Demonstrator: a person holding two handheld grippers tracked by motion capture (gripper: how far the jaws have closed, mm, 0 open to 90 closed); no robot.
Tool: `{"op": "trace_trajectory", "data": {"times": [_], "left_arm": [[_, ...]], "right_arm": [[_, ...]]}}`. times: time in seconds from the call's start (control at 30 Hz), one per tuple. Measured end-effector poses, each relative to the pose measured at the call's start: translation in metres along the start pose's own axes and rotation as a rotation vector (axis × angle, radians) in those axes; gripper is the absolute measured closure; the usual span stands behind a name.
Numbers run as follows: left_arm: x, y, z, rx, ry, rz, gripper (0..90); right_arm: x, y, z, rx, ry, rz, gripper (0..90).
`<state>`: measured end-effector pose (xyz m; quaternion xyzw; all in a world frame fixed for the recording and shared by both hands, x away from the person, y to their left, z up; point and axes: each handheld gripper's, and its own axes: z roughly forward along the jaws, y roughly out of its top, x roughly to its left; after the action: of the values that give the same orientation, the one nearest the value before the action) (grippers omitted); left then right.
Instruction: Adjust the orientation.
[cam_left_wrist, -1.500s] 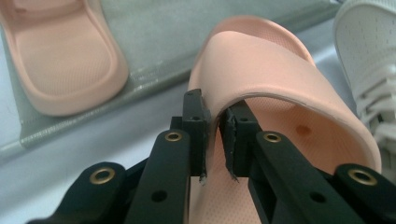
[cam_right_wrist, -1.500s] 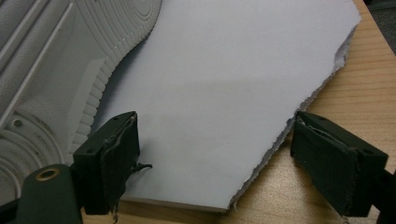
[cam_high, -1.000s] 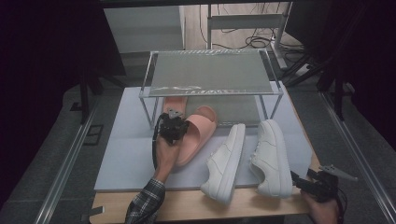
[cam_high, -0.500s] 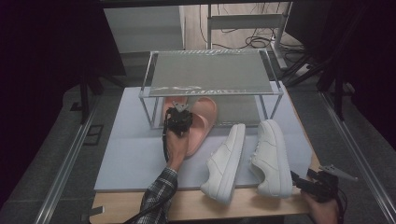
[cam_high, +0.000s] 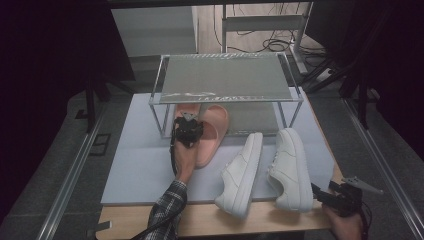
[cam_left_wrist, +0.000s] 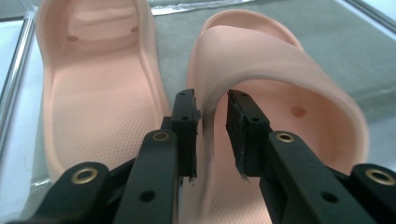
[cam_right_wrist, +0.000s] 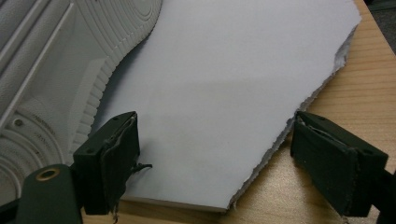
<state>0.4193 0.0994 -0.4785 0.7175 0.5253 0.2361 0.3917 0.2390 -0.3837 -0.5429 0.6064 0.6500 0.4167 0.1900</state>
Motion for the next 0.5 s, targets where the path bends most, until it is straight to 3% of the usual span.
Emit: {"op": "trace_trajectory", "data": {"times": [0.17,0.23,0.5], "left_arm": [[0.001,-0.008,-0.016,-0.003,-0.058,0.065,68.6],[0.002,-0.011,-0.021,-0.018,-0.083,0.073,69.4],[0.005,-0.030,-0.052,-0.040,-0.183,0.135,84.4]], "right_arm": [[0.000,0.000,0.000,0.001,0.000,0.003,16.2],[0.000,0.000,0.000,0.001,0.000,0.002,16.2],[0.000,0.000,0.000,0.000,0.000,0.001,16.2]]}}
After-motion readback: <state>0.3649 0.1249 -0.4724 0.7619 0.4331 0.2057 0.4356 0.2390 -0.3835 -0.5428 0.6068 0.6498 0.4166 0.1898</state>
